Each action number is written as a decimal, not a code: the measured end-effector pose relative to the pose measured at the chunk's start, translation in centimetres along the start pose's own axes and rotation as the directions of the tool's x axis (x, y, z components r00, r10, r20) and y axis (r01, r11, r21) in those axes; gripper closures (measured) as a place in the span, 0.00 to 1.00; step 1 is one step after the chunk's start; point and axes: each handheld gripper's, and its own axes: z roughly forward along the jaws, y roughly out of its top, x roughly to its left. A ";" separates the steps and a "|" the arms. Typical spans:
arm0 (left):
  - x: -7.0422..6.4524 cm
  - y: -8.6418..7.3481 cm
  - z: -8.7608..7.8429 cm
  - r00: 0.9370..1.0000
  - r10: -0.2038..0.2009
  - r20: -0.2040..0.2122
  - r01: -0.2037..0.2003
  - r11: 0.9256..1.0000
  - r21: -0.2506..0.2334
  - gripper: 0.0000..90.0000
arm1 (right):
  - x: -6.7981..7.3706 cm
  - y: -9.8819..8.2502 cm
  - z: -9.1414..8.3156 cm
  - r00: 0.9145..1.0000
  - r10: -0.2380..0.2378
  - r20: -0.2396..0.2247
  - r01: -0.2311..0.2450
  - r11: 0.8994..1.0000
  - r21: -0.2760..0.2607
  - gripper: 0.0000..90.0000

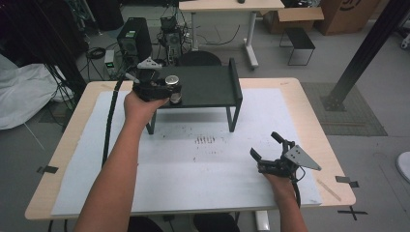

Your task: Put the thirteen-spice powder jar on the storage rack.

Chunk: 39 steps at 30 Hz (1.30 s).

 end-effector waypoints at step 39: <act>-0.2 0.0 -2.2 0.999 -0.021 -0.030 0.019 0.997 -0.074 0.31 | 0.1 0.0 0.0 1.000 -0.011 0.000 0.011 1.000 -0.002 0.00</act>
